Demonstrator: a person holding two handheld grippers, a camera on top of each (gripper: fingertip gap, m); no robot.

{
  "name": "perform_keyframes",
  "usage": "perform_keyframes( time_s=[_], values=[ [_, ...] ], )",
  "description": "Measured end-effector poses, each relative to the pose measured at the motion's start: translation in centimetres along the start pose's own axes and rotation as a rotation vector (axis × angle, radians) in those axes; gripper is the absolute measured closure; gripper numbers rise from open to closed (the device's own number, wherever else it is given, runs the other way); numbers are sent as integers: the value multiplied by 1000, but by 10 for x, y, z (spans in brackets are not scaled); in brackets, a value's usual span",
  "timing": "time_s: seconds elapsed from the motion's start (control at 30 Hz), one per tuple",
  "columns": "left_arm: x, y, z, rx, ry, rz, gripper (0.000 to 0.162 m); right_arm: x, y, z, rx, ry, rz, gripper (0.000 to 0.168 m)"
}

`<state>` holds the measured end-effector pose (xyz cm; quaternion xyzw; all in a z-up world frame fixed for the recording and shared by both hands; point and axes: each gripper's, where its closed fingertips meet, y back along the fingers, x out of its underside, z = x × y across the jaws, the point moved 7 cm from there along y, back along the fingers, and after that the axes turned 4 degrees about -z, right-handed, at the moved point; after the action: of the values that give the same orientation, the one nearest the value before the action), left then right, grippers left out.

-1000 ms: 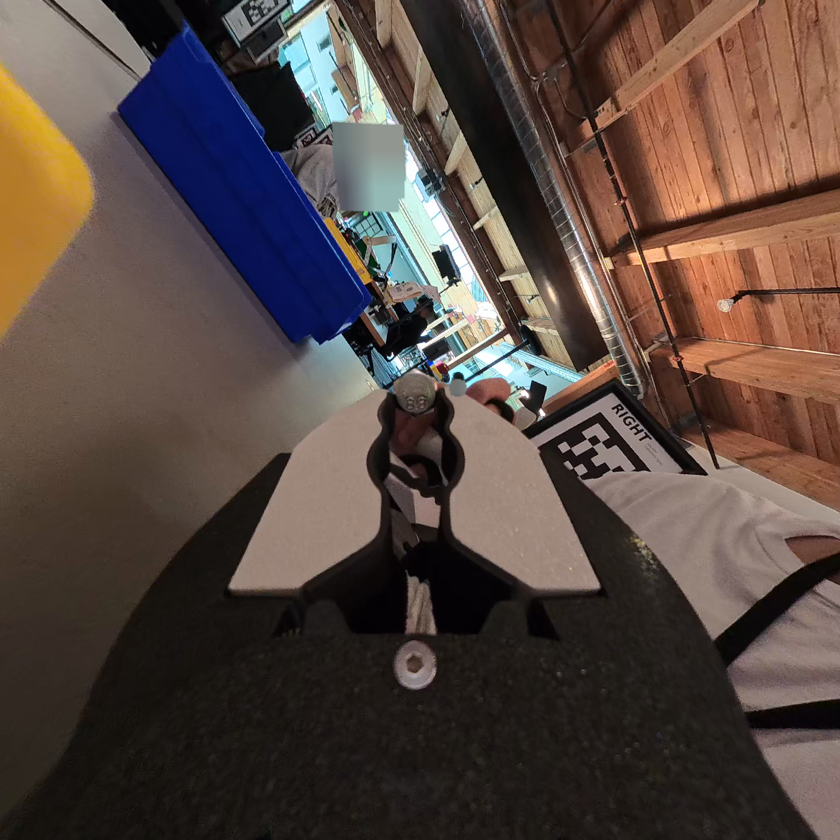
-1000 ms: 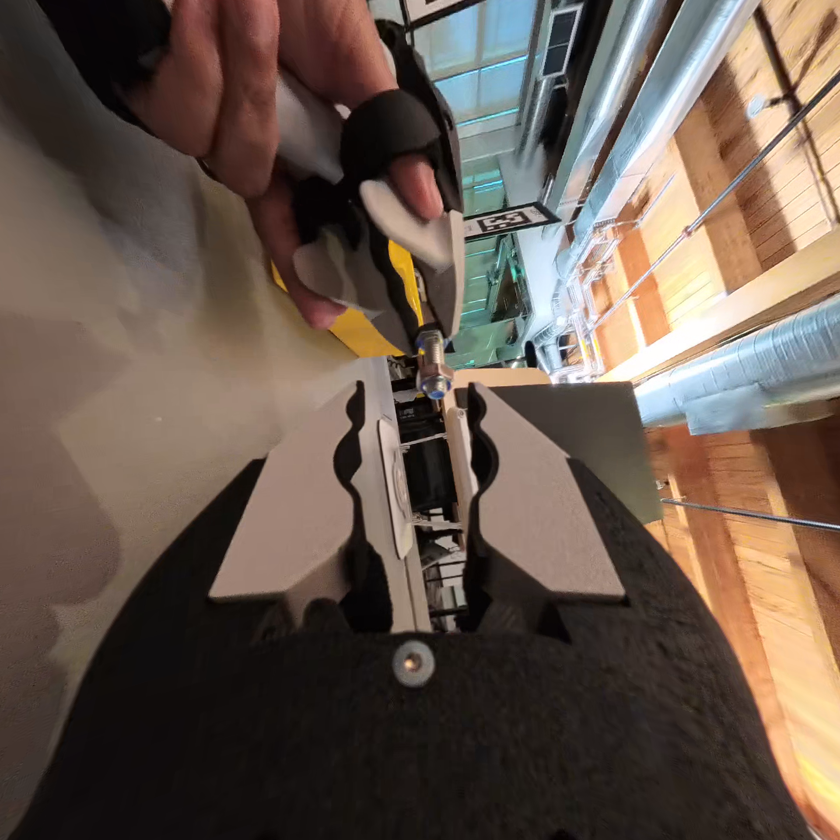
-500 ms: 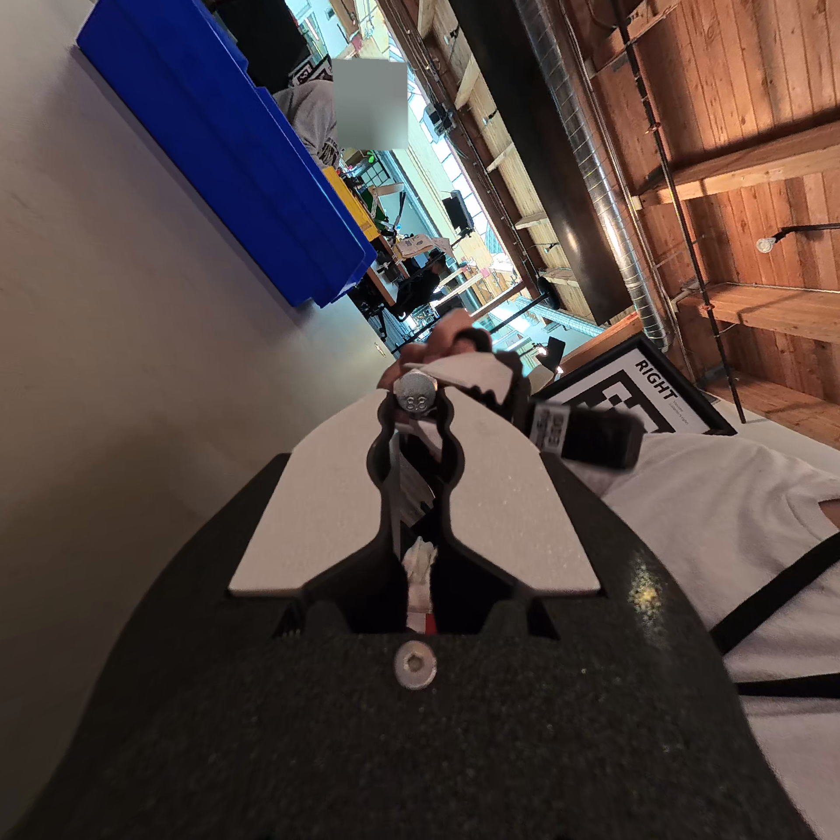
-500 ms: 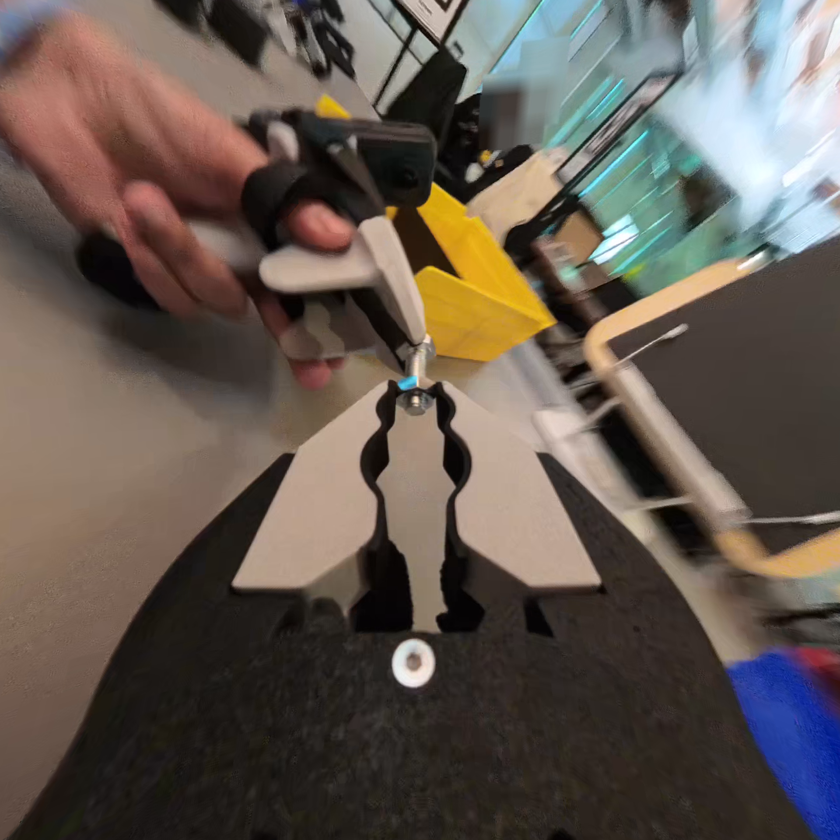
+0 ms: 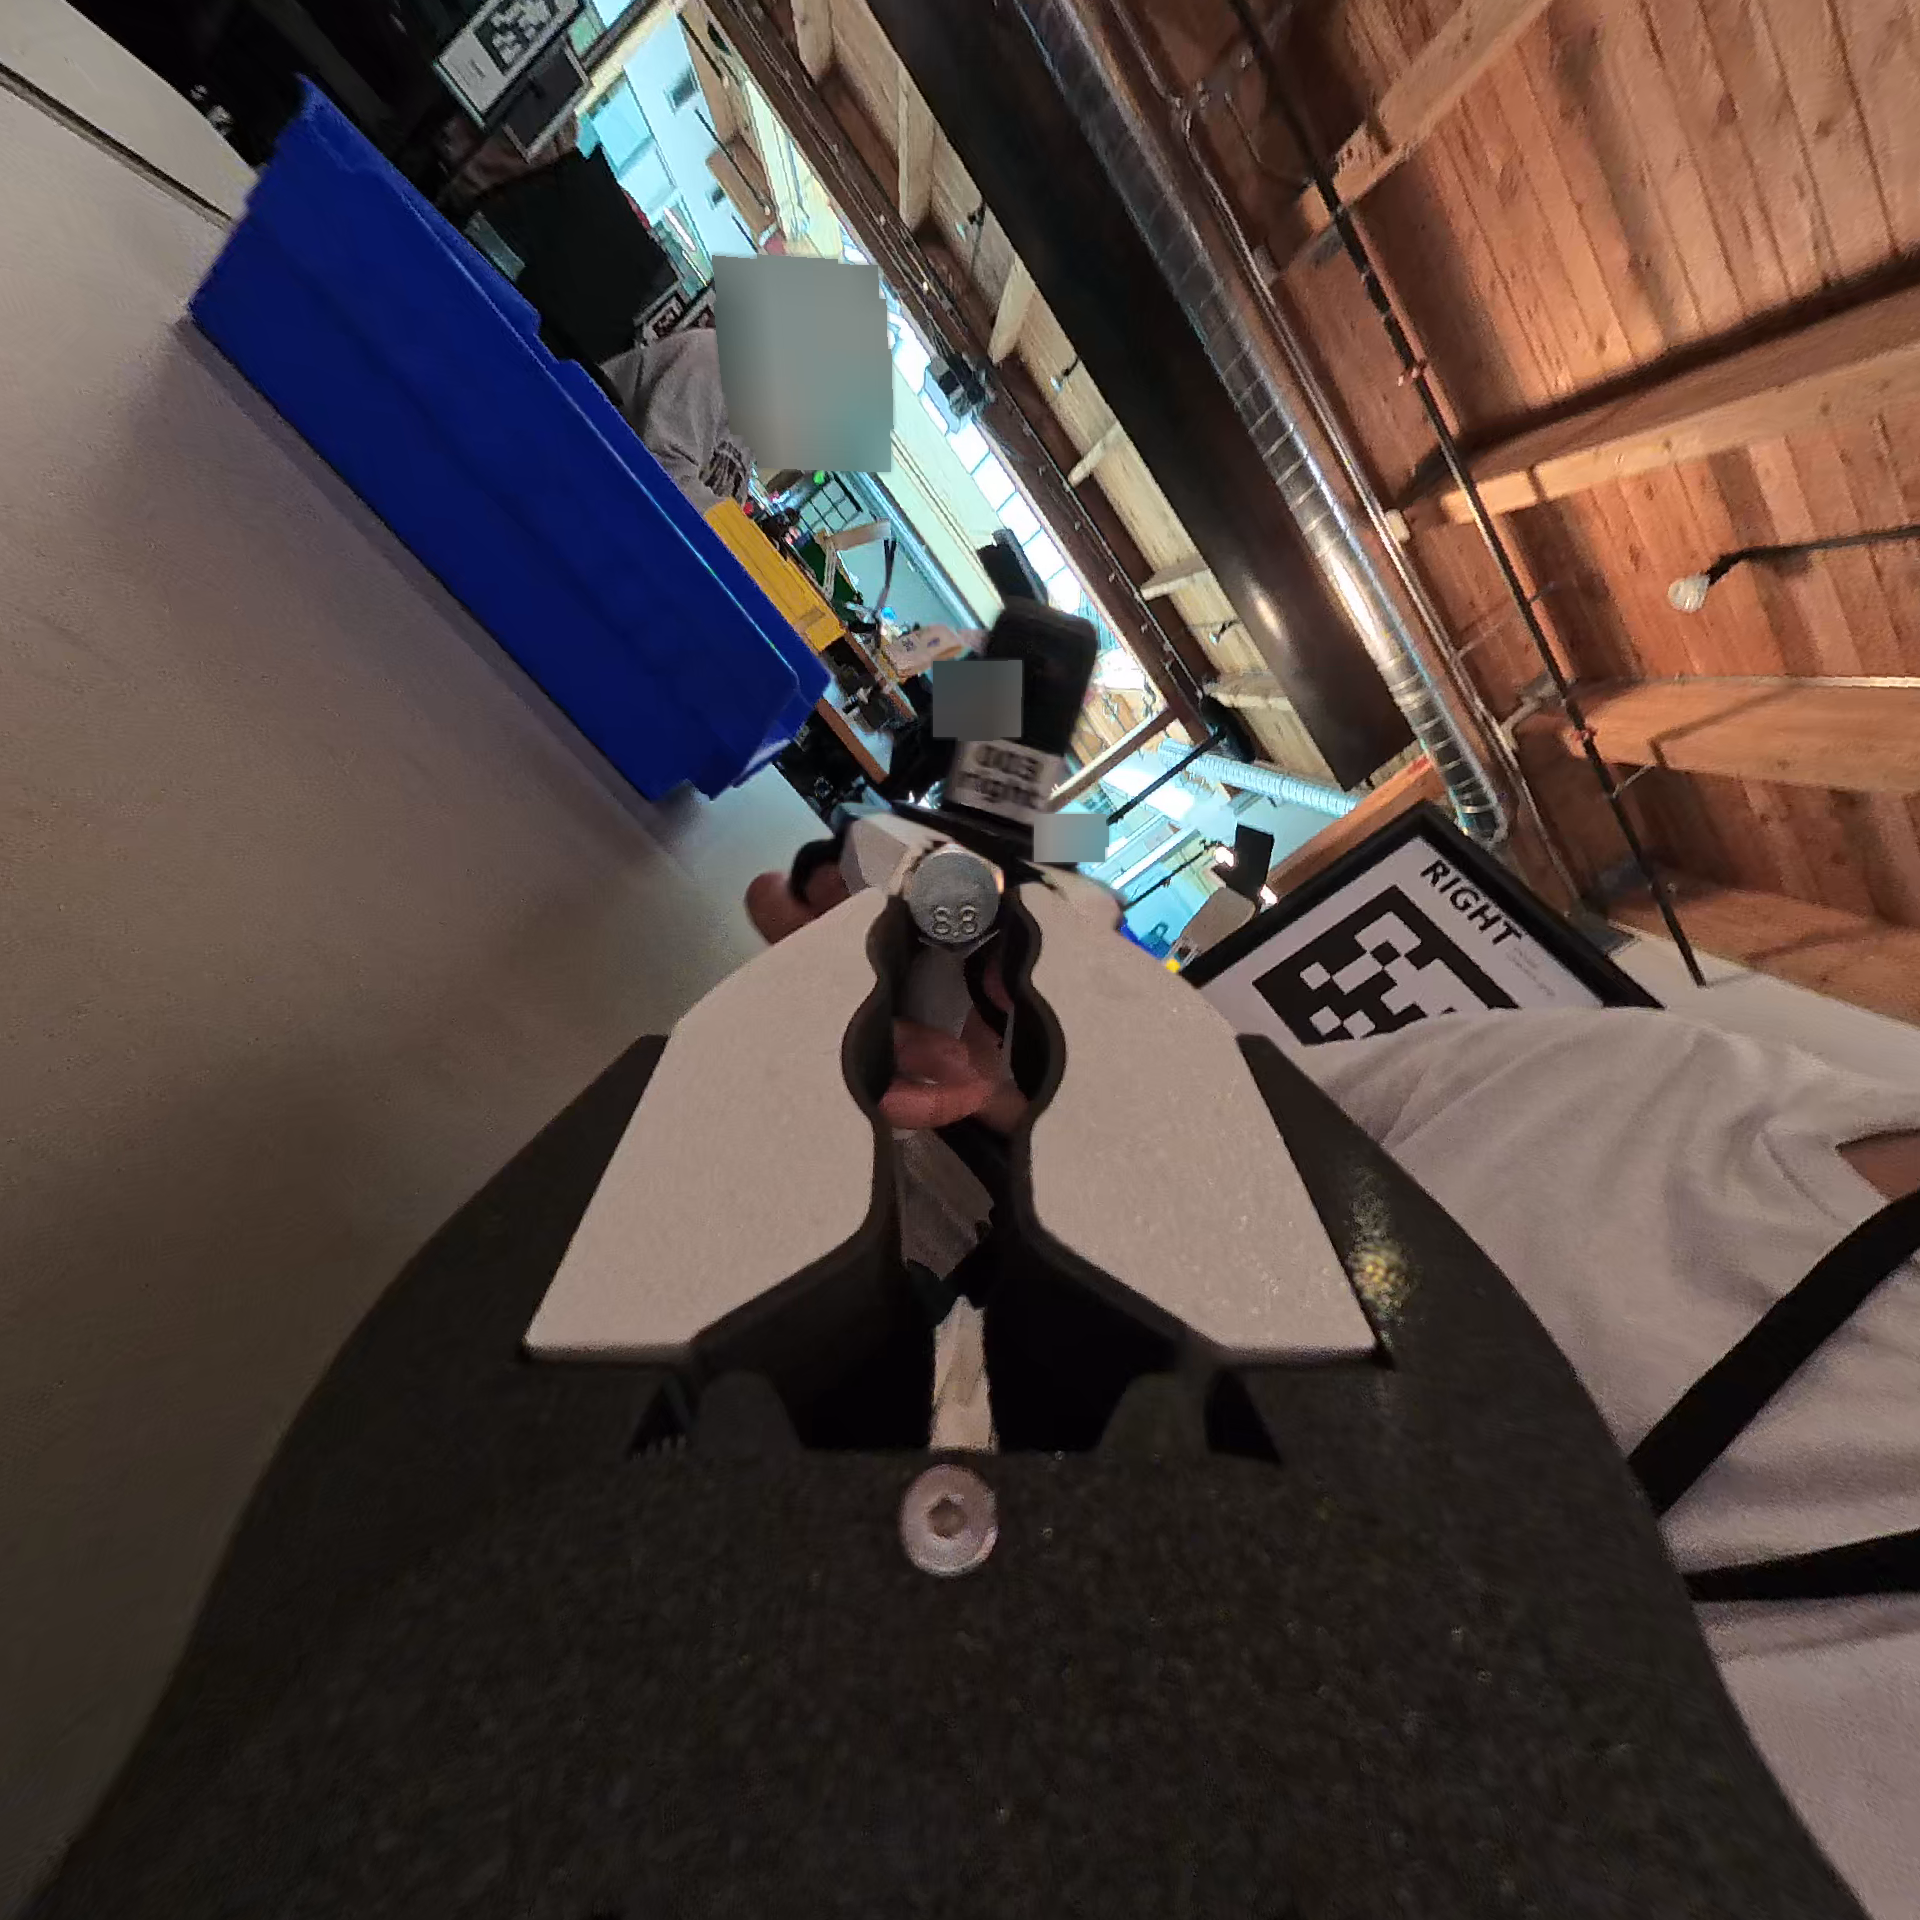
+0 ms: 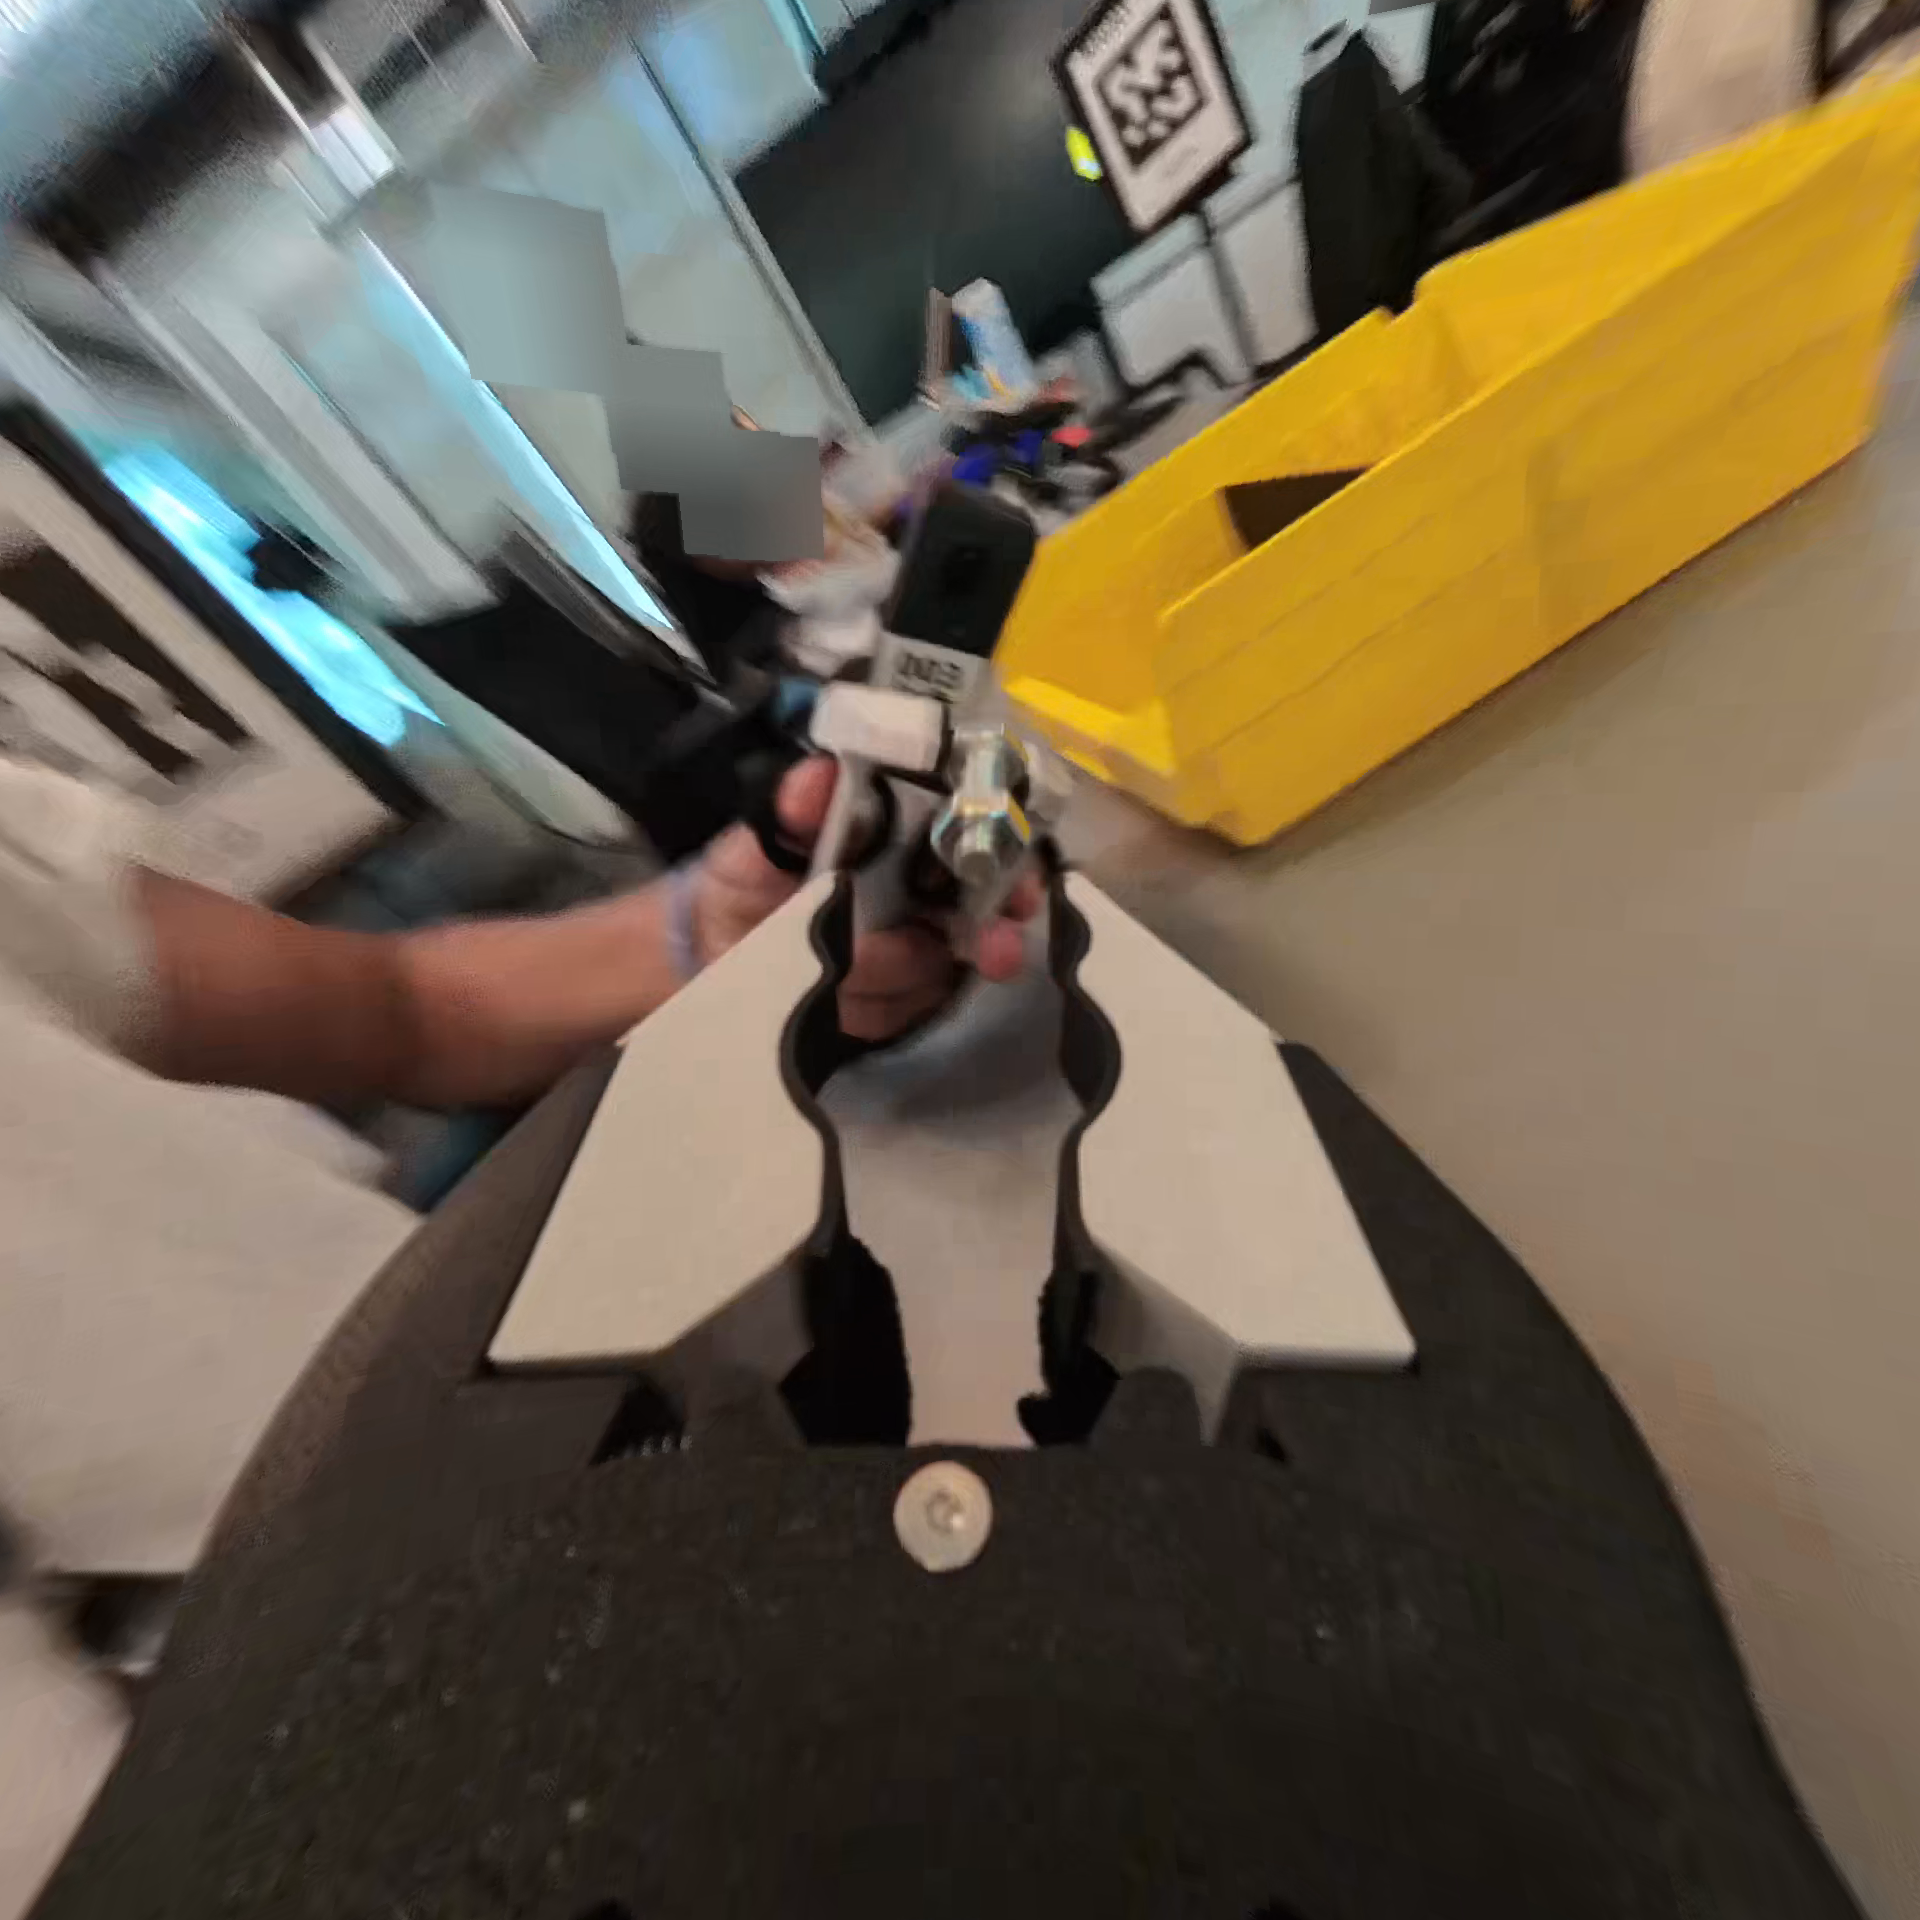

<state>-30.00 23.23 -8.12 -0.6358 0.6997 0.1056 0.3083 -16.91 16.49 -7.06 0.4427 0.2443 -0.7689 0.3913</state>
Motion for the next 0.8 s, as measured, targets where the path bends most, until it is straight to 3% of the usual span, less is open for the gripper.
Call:
perform_keyframes(
  time_s=[0.1,0.23,0.33,0.47,0.53,0.6,0.7,0.8],
  values=[
    [-4,5,7,-35,32,-36,145,7,-1,5,284,598,144,118],
    [-1,5,12,-58,70,-31,145,22,-5,15,627,1440,260,117],
    [3,1,11,-50,81,-5,145,32,-13,22,677,1736,273,119],
    [9,-3,9,-38,92,28,145,34,-19,26,666,1859,260,130],
    [11,-5,8,-37,87,40,146,34,-21,25,677,1901,243,151],
    [11,-5,9,-47,77,46,146,33,-21,24,676,1867,247,152],
    [11,-5,8,-44,61,64,146,27,-19,26,610,1621,210,151],
    [12,-6,5,-40,25,82,145,15,-13,25,460,1171,145,152]
  ],
)
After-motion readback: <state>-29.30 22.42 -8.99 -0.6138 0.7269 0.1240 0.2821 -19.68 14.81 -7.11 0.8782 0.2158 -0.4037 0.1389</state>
